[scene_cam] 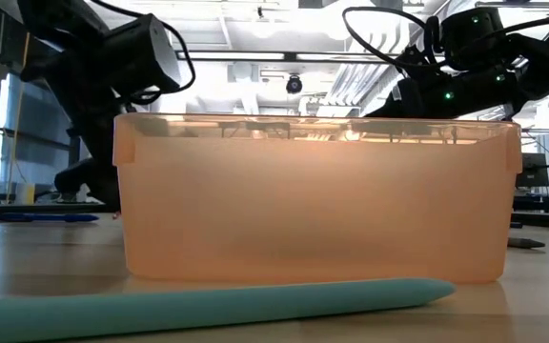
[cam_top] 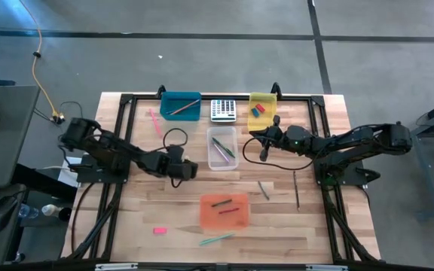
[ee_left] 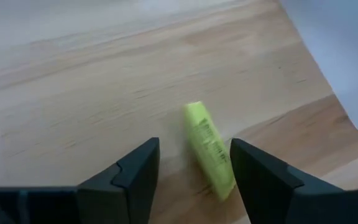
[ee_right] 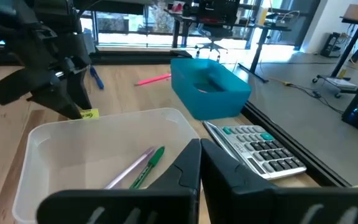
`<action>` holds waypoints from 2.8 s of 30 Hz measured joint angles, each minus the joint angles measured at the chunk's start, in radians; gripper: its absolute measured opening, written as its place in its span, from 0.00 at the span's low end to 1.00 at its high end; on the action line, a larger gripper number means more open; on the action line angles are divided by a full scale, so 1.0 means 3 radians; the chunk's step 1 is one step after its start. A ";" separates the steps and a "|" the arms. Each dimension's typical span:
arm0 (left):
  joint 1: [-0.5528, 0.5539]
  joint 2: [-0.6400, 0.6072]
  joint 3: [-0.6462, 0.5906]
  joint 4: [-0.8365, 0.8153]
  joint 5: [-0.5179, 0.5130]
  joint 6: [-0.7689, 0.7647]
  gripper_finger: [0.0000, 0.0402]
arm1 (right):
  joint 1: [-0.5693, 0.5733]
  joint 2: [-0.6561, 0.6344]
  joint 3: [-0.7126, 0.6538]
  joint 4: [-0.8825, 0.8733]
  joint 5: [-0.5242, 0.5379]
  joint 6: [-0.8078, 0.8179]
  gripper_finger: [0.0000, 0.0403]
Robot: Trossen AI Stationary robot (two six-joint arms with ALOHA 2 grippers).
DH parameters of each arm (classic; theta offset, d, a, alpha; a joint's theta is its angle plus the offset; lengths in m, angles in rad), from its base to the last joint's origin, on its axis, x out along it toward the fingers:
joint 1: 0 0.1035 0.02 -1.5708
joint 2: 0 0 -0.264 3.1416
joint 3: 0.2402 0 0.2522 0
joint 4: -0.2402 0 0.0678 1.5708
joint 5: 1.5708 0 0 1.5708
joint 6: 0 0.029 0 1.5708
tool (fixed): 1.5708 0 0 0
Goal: Sort crayons/erasers/pens/pencils in bins
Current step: Put the yellow eraser into the yellow bin
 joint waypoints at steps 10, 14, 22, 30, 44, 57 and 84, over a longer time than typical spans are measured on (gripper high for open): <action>0.0014 0.0026 -0.0009 0.0279 0.0102 0.0758 0.44 | 0.0000 0.0000 0.0000 0.0000 -0.0001 -0.0003 0.00; 0.0041 0.0017 -0.0006 0.0279 0.0216 0.0963 0.42 | 0.0000 0.0000 0.0000 0.0000 -0.0001 -0.0003 0.00; 0.0014 0.0015 0.0005 0.0072 0.0363 0.1406 0.30 | 0.0000 0.0000 0.0000 0.0000 -0.0001 -0.0002 0.00; 0.0062 -0.0164 -0.0004 -0.0098 0.0566 0.1933 0.16 | 0.0000 0.0000 0.0000 0.0000 -0.0003 -0.0001 0.00; 0.0345 -0.0702 -0.0019 -0.0273 0.0822 0.2555 0.10 | 0.0000 0.0000 0.0000 -0.0003 -0.0004 0.0006 0.00; 0.0489 -0.0855 -0.0014 0.0093 0.0786 0.3116 0.10 | 0.0000 0.0000 0.0001 0.0107 -0.0060 0.0411 0.00; 0.0490 -0.0902 -0.0010 0.1514 0.0432 0.4633 0.10 | 0.0164 0.1098 0.1576 -0.0910 -0.0766 0.2709 0.33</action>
